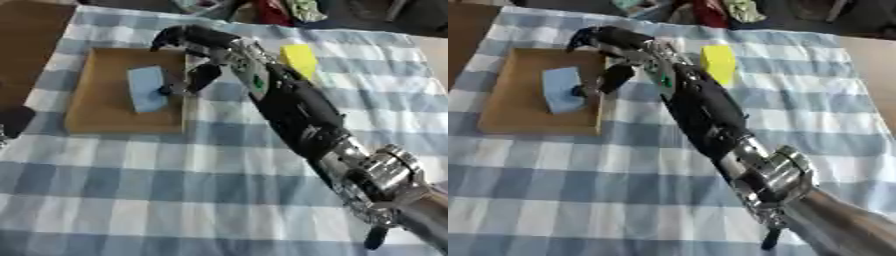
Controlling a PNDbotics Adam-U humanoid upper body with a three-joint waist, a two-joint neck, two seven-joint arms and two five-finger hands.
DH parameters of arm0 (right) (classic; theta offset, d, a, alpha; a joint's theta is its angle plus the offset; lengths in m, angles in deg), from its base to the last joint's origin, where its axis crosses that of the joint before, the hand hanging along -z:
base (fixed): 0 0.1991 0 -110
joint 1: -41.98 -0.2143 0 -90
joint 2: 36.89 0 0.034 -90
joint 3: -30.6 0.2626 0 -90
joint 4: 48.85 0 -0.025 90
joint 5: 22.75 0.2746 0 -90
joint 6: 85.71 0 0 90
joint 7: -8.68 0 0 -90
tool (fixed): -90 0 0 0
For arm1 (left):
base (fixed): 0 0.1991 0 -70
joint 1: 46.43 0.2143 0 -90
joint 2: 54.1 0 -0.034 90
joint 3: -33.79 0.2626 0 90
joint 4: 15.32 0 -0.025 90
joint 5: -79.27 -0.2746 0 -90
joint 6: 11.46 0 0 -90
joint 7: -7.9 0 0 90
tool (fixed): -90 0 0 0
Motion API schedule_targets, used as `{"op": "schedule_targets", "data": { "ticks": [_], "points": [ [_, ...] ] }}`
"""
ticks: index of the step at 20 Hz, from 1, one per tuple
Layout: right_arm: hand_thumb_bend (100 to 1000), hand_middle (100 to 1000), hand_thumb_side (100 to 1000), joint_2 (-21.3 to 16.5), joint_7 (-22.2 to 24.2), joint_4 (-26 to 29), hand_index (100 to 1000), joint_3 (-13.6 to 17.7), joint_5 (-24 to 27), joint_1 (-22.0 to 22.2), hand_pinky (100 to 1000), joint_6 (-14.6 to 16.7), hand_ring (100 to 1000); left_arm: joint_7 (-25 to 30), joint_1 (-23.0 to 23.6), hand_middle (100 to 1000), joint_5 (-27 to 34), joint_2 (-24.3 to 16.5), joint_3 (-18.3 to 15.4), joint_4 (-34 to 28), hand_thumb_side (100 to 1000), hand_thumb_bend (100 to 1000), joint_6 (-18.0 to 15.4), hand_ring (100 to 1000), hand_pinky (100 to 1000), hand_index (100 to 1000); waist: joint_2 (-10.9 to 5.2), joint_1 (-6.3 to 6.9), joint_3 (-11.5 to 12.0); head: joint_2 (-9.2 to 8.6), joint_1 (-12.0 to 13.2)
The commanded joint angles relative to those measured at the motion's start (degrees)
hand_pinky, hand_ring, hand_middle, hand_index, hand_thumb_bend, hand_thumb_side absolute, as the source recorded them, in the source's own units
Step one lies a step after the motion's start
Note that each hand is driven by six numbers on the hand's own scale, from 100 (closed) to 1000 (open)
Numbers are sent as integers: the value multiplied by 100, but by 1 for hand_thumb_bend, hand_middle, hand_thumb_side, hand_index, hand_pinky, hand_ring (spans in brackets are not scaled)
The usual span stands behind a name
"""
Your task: Pick up objects on the table and place them in the box.
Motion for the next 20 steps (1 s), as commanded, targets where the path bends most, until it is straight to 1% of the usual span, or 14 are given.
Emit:
{"op": "schedule_targets", "data": {
  "ticks": [1, 5, 7, 12, 15, 20],
  "points": [
    [520, 862, 641, -421, 87, 246, 882, 6, 275, -153, 818, 22, 884, -44, -32, 530, -44, -165, -71, -34, 141, 610, -7, 558, 595, 694, -145, 34, -46, -77, 59],
    [537, 864, 655, -810, 258, 397, 886, -55, 447, -43, 821, 141, 883, -76, 4, 530, -70, -197, -101, -19, 141, 611, -7, 558, 595, 694, -148, 42, -176, -89, 123],
    [554, 863, 668, -1030, 317, 486, 888, -92, 481, 67, 822, 208, 880, -87, 25, 530, -86, -211, -114, -9, 142, 612, -8, 558, 595, 694, -147, 48, -243, -91, 158],
    [562, 858, 688, -1511, 404, 598, 888, -98, 537, 383, 820, 296, 876, -115, 76, 530, -118, -240, -148, 12, 143, 613, -3, 558, 595, 695, -125, 78, -396, -120, 226],
    [565, 857, 692, -1713, 423, 639, 891, -75, 567, 539, 821, 327, 876, -114, 99, 530, -134, -245, -155, 26, 145, 614, -5, 558, 595, 695, -110, 100, -465, -112, 236],
    [578, 854, 703, -1946, 444, 658, 892, -30, 565, 742, 822, 351, 875, -113, 121, 530, -161, -247, -163, 32, 145, 615, -9, 559, 594, 696, -88, 117, -542, -112, 243]
  ]
}}
